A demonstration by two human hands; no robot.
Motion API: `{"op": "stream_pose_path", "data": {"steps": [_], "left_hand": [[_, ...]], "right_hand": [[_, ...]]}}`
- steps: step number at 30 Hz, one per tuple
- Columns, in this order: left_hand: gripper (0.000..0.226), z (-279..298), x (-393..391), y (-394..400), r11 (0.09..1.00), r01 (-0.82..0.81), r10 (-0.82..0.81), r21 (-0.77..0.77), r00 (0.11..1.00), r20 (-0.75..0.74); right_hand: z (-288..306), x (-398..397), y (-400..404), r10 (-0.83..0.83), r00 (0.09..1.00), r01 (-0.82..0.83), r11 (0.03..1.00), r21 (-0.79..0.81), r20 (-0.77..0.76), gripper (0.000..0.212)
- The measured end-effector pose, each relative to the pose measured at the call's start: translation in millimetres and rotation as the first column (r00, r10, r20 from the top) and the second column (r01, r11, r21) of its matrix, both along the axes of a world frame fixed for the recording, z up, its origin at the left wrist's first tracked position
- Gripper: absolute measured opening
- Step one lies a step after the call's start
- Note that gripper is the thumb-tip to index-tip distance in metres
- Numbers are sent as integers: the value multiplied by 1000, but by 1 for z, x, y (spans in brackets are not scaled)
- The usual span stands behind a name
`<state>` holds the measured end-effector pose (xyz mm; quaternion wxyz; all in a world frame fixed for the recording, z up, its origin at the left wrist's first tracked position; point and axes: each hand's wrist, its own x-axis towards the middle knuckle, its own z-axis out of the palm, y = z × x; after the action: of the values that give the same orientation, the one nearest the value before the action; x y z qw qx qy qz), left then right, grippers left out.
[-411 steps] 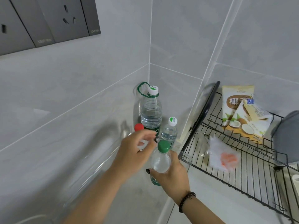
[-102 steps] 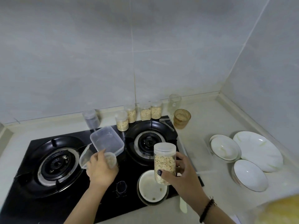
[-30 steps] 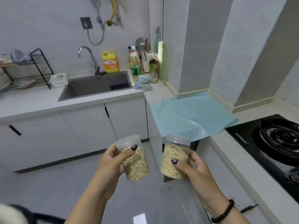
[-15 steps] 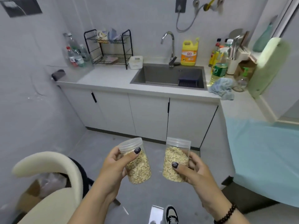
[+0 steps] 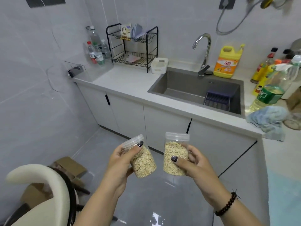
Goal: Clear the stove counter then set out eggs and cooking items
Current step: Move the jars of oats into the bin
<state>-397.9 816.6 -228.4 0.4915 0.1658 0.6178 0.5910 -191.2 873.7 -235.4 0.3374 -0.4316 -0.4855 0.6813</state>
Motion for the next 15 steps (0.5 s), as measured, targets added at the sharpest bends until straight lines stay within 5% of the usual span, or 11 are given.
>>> {"op": "stream_pose_path", "data": {"steps": [15], "left_hand": [[34, -32, -200, 146, 991, -134, 135, -17, 989, 59]], "right_hand": [[-9, -201, 167, 141, 989, -140, 990, -29, 48, 49]]}}
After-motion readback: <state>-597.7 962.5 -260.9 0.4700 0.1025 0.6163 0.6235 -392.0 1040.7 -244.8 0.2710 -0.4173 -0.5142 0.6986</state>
